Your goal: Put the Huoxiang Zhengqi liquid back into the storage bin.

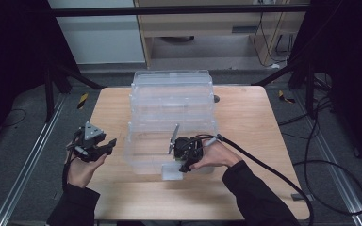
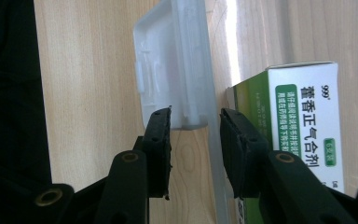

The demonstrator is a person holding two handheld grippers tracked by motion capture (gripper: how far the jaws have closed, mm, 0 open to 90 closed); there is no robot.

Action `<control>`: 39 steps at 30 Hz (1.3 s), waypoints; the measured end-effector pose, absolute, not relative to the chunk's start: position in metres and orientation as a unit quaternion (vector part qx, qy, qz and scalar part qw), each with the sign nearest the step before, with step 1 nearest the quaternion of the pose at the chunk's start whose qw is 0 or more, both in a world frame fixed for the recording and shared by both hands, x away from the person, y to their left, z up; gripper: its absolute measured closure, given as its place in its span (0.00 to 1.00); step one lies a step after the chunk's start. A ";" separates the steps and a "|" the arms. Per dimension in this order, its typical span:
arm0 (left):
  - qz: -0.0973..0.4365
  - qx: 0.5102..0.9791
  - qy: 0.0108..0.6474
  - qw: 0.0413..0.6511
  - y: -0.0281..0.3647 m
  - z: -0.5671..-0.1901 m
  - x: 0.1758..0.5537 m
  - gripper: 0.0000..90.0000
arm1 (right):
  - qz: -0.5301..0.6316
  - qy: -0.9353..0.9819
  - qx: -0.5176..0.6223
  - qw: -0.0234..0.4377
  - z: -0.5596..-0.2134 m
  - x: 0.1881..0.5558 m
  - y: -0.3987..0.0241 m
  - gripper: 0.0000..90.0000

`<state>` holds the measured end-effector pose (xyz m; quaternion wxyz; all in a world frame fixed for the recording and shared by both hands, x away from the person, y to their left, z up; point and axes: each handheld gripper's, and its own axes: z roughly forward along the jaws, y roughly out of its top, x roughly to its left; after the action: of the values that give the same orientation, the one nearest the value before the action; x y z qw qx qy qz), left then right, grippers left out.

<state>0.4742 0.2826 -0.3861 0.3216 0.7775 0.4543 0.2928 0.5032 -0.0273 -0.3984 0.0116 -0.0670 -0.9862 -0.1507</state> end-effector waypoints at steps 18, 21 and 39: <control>0.295 0.778 0.449 0.326 0.283 -0.385 0.474 0.58 | -0.156 -0.985 -0.079 -0.001 -0.400 0.500 -0.027 0.73; 0.296 0.777 0.450 0.327 0.284 -0.384 0.474 0.58 | -0.157 -0.984 -0.082 -0.003 -0.400 0.499 -0.027 0.73; 0.305 0.778 0.435 0.335 0.282 -0.375 0.474 0.57 | -0.159 -0.982 -0.101 -0.011 -0.399 0.496 -0.027 0.73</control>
<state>0.4740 0.2821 -0.3749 0.3346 0.7783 0.4349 0.3053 0.4956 -0.0269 -0.3993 -0.0108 -0.1007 -0.9821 -0.1589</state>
